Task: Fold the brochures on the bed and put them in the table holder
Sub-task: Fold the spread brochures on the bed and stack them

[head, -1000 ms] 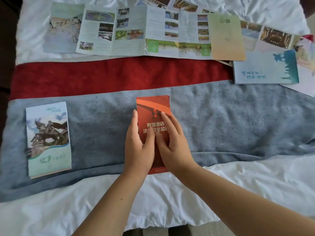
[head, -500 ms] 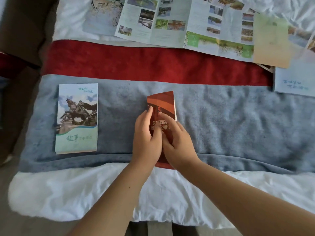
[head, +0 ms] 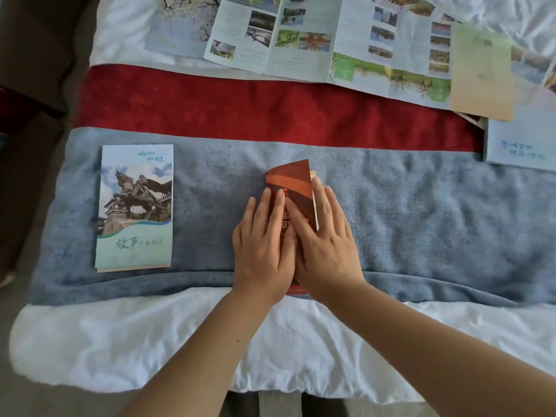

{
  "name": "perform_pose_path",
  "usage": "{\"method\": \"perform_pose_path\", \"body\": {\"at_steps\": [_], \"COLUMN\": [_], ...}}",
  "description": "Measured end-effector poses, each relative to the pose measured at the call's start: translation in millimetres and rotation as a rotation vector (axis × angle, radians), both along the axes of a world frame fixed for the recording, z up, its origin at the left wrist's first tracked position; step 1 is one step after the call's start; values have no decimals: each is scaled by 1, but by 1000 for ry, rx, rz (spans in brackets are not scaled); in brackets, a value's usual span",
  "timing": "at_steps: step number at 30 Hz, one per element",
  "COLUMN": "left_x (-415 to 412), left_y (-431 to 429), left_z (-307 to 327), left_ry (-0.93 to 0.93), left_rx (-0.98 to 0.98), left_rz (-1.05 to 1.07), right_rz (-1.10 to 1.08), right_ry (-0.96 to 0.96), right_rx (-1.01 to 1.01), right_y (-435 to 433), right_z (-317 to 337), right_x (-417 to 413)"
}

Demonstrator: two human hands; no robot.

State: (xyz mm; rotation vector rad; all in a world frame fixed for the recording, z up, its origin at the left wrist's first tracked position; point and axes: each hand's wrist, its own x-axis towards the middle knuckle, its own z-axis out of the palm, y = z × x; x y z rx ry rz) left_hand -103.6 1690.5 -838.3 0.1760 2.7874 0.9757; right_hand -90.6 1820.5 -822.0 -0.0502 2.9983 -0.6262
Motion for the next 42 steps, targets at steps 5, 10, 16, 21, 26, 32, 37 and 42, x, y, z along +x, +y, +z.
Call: {"method": "perform_pose_path", "body": {"at_steps": [5, 10, 16, 21, 26, 32, 37, 42], "left_x": [1, -1, -2, -6, -7, -5, -9, -7], "left_y": [-6, -5, -7, -9, -2, 5, -1, -9], "left_z": [-1, 1, 2, -1, -13, -22, -30, -47], "left_ry": [62, -18, -38, 0, 27, 0, 60, 107], "left_rx": [-81, 32, 251, 253, -3, -235, -321, -376], "left_rz": [-4, 53, 132, 60, -48, -130, -116, -150], "right_rz": [9, 2, -74, -102, -52, 101, 61, 63], "right_ry": [40, 108, -157, -182, -51, -203, -198, -210], "right_rx": [109, -51, -542, -684, 21, 188, 216, 155], "right_y": [-4, -3, -16, -14, -6, 7, 6, 10], "right_z": [6, 11, 10, 10, 0, -17, -30, -47], "right_x": [2, 2, 2, -1, 5, 13, 16, 21]}}
